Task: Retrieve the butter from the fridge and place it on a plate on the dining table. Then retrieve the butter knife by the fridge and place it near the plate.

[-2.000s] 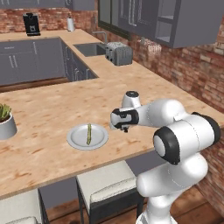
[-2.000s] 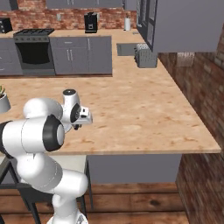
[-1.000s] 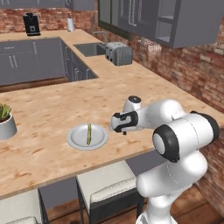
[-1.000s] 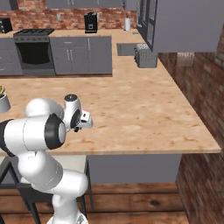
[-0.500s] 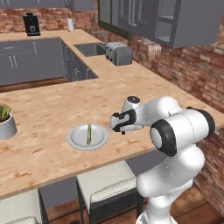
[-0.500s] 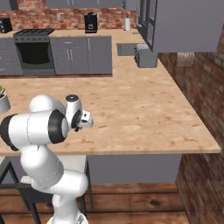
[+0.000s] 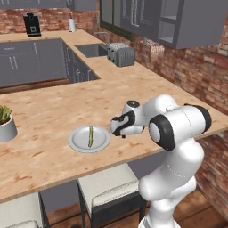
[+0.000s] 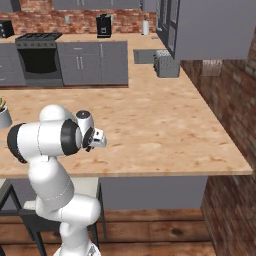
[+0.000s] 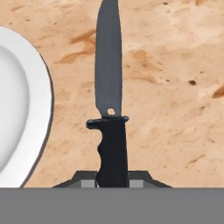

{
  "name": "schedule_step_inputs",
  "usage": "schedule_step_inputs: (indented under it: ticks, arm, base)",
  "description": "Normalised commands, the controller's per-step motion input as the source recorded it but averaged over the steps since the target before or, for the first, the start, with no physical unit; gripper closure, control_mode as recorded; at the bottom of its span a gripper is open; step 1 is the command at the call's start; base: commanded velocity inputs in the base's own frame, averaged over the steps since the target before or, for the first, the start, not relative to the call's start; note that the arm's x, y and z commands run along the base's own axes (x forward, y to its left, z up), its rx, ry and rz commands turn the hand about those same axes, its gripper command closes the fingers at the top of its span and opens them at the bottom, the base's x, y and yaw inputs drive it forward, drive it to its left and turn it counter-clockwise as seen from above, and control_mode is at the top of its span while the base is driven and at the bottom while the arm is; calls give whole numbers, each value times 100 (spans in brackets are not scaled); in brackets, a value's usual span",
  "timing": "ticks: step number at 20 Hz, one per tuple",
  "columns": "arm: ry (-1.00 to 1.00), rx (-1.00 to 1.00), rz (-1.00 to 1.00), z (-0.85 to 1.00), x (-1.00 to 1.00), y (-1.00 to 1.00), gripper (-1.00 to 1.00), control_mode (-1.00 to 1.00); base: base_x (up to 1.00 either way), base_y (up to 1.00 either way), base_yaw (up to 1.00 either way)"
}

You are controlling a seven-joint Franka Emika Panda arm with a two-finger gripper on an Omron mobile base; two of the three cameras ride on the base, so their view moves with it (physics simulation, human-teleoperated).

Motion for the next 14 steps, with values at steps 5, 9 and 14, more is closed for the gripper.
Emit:
schedule_step_inputs:
  ticks: [5, 9, 14]
  arm:
    - [0, 0, 0, -16, 8, 7, 100, -100]
    - [0, 0, 0, -15, 11, 0, 100, -100]
    - [0, 0, 0, -13, 8, 1, 100, -100]
  base:
    - [0, 0, 0]
    - [0, 0, 0]
    - [0, 0, 0]
